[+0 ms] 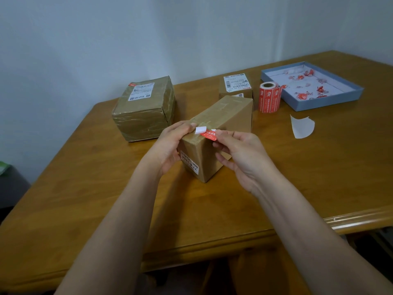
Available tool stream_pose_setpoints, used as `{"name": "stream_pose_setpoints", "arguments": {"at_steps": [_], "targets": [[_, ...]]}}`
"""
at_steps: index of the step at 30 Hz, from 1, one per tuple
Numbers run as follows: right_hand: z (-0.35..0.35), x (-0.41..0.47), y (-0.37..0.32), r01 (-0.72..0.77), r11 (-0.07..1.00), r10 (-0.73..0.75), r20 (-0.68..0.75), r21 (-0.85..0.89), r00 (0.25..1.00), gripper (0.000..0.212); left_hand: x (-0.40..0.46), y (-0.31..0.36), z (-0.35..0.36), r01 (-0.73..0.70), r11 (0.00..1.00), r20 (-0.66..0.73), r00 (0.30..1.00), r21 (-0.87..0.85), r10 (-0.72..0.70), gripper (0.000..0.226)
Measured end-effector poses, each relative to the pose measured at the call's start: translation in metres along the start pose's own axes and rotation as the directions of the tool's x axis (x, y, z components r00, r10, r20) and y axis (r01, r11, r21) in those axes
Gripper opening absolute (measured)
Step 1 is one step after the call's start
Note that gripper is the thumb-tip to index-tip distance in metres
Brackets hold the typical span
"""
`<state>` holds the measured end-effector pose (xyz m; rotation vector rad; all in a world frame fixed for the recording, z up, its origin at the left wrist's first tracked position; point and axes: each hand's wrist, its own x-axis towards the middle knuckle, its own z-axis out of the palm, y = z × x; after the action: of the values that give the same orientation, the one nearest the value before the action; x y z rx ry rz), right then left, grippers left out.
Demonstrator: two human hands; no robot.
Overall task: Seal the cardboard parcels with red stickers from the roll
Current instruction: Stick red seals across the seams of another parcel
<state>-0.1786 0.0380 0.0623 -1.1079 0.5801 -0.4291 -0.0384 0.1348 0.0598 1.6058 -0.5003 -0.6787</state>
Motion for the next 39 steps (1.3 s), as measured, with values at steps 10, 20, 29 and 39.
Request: {"name": "stream_pose_setpoints", "arguments": {"at_steps": [10, 20, 29, 39], "targets": [[0.004, 0.007, -0.011, -0.057, 0.990, 0.060, -0.018, 0.131, 0.998, 0.014, 0.002, -0.001, -0.002, 0.005, 1.000, 0.015, 1.000, -0.006, -0.005, 0.016], [-0.010, 0.008, -0.041, 0.097, 0.988, -0.095, -0.023, 0.123, 0.995, 0.010, 0.004, -0.003, -0.005, 0.020, 1.000, 0.021, 1.000, -0.021, -0.019, 0.025], [-0.025, 0.010, -0.008, 0.124, 0.915, -0.147, -0.029, -0.385, 0.989, 0.025, 0.003, -0.002, -0.004, 0.036, 0.999, -0.001, 0.999, 0.006, -0.036, 0.024], [-0.026, 0.001, -0.010, 0.394, 0.767, -0.359, 0.170, -0.506, 0.918, 0.061, 0.005, -0.003, -0.005, 0.030, 1.000, 0.013, 0.999, 0.001, -0.030, 0.028]]}}
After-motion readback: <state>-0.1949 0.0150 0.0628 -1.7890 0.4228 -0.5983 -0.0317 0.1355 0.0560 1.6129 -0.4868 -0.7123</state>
